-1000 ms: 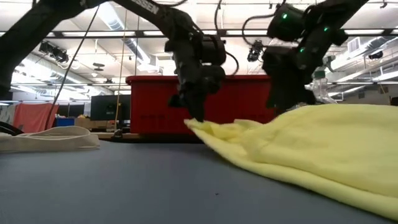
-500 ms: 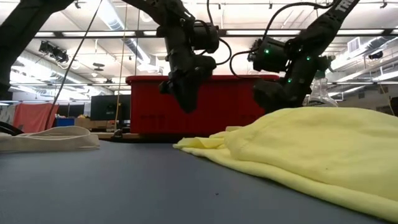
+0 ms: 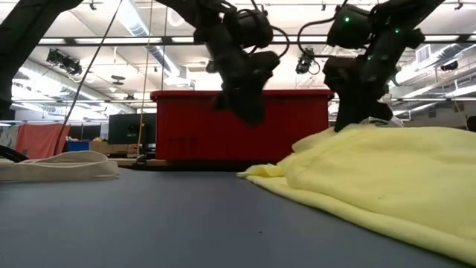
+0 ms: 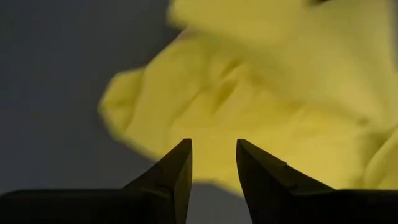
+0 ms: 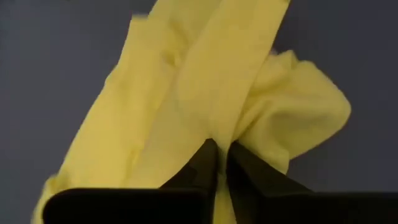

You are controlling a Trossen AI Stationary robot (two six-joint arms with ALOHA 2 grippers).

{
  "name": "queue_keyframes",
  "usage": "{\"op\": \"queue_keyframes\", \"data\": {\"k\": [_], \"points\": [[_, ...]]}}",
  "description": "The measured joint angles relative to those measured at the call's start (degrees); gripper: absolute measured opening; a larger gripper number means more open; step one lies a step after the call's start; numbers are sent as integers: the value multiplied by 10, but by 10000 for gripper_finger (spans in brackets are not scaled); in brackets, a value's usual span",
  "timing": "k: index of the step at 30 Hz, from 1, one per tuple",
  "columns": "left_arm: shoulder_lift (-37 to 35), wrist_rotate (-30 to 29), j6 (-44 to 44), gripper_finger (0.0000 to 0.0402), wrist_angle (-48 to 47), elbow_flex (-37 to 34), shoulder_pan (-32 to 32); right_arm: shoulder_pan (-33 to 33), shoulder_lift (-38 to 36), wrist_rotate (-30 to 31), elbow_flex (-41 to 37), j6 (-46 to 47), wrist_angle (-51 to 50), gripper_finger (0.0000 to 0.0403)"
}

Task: Fold laundry
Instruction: Fold the yellow shirt

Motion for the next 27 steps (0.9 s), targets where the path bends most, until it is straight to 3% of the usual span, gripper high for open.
{"op": "queue_keyframes", "data": {"k": [4,8,13,20,27], "points": [[0,39,-8,130,74,-22,9,-40,43,82,0,-11,8,66],[0,67,27,130,38,-24,0,-65,56,23,0,-39,-1,91],[-8,73,86,130,-46,-24,-46,-28,-12,-32,0,-64,-42,137],[-15,58,87,130,23,-23,-171,142,-135,-28,0,-123,-104,183],[9,-67,61,131,127,-24,-306,370,-143,9,0,-218,-70,211]]}}
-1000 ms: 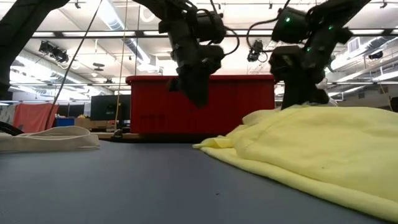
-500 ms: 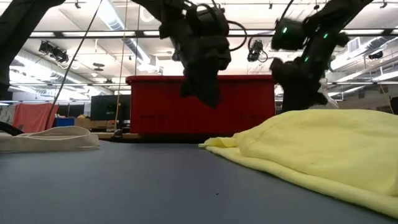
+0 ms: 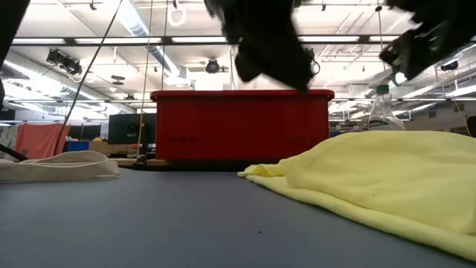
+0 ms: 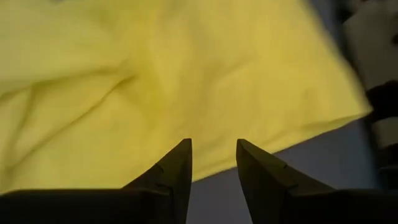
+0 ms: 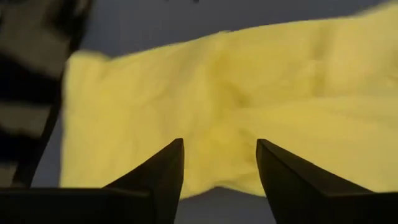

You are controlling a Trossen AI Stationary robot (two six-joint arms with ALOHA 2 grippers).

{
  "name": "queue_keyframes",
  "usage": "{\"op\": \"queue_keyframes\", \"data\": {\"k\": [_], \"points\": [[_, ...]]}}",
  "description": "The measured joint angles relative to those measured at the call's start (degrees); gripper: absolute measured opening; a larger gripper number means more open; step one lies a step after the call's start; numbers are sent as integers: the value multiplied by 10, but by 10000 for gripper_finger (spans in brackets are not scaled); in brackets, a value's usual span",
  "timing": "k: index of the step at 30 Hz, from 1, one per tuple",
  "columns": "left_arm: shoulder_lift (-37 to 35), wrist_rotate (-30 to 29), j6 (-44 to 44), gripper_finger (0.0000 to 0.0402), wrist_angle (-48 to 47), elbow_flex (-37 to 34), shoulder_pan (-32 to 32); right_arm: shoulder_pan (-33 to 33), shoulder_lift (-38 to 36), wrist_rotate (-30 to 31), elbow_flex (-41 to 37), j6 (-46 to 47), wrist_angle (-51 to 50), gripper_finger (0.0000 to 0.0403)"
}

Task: Fold laundry
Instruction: Fold the yellow shirt

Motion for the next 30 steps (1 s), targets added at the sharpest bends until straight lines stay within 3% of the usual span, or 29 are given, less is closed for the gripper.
{"op": "queue_keyframes", "data": {"k": [5,9,18,23,27,30], "points": [[0,-48,-30,131,100,0,-74,119,68,17,0,-9,56,240],[18,-58,-32,147,188,2,-118,198,141,35,0,41,116,260],[74,-63,-54,277,268,2,-136,298,307,86,82,198,140,274],[114,-63,-38,323,334,13,-147,324,398,91,178,228,49,274],[160,-95,-37,327,330,50,-151,337,448,97,243,273,-47,274],[194,-106,-36,327,314,81,-149,343,465,109,264,299,-58,274]]}}
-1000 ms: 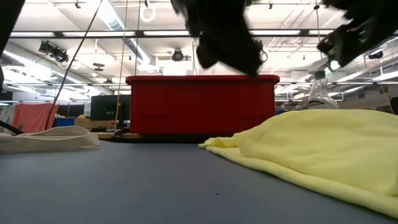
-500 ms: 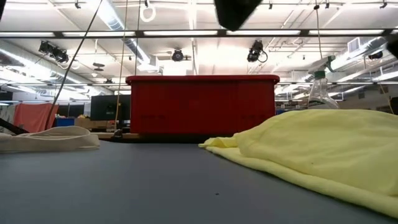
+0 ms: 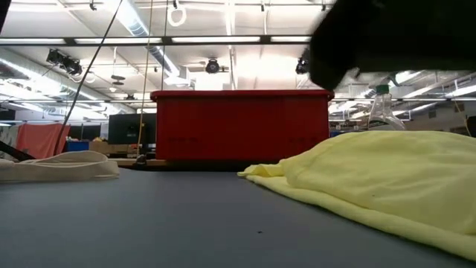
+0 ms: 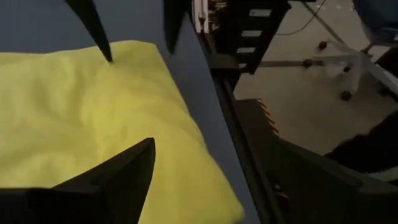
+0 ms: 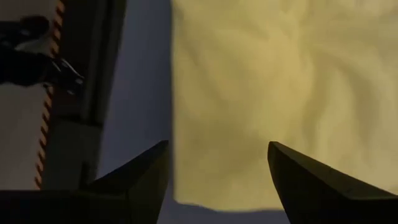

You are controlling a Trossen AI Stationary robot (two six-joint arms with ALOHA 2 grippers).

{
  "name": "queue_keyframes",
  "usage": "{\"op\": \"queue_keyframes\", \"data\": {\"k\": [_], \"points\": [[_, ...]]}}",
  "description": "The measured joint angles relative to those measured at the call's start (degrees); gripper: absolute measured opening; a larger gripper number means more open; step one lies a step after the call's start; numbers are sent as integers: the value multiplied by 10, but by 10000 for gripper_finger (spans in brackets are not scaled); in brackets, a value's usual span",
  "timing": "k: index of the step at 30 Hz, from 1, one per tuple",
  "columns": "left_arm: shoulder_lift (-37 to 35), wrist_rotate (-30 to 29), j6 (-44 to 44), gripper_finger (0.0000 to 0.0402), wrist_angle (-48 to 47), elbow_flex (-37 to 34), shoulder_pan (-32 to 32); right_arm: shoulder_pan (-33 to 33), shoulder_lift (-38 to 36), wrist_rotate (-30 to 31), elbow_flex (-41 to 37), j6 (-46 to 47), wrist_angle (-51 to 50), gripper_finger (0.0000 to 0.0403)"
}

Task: Fold laundry
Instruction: Fold the yellow shirt

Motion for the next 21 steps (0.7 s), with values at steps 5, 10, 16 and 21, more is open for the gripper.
{"op": "queue_keyframes", "data": {"k": [5,10,16,21], "points": [[36,-1,-1,324,-28,37,3,2,13,19,5,56,-1,274],[48,4,-22,278,-100,41,11,2,34,22,5,80,4,266],[46,12,-35,143,-143,42,17,2,69,-12,7,92,27,219],[40,21,-76,22,-154,43,23,-2,51,-16,4,104,14,91]]}}
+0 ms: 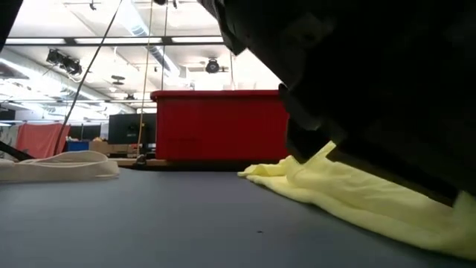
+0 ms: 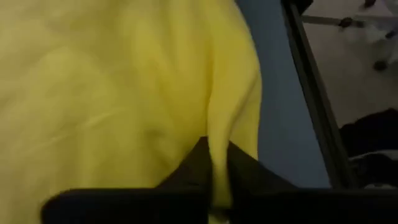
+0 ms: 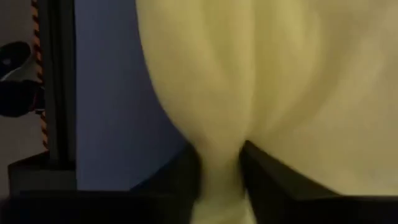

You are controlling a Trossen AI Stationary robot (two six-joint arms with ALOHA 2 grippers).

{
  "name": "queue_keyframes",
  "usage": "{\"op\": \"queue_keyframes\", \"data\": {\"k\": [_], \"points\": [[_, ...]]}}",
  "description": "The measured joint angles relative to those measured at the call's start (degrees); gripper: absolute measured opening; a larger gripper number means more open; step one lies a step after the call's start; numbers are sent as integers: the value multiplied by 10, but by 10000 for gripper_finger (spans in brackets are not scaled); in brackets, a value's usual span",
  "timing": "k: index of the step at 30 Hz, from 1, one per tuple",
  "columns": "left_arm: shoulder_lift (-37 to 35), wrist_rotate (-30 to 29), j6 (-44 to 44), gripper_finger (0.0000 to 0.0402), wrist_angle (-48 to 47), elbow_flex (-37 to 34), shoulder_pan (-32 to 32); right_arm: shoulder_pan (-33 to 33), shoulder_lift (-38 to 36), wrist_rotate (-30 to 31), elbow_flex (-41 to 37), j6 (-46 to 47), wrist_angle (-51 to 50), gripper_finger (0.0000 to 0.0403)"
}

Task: Fold laundry
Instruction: Fold the yellow shirt

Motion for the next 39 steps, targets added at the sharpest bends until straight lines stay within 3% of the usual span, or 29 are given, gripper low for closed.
{"op": "queue_keyframes", "data": {"k": [2,3,10,15,20,26,33,39], "points": [[-3,5,-22,12,-31,15,2,-7,-27,-13,-1,-12,-6,31],[-7,7,-24,12,-52,25,2,-10,-45,-19,-1,-20,-7,22],[-50,8,-23,4,-255,143,12,-56,-172,-11,0,-16,-73,20],[-61,-2,-12,3,-405,203,58,-134,-230,13,0,-80,-170,20],[-65,-4,-12,2,-502,227,123,-260,-258,18,-8,-223,-225,20],[-70,-11,16,2,-537,230,219,-446,-315,15,-67,-382,-226,20],[-81,12,37,2,-544,230,336,-682,-375,-78,-145,-573,-121,19],[-81,39,47,2,-535,195,405,-813,-326,-149,-171,-682,-12,19]]}}
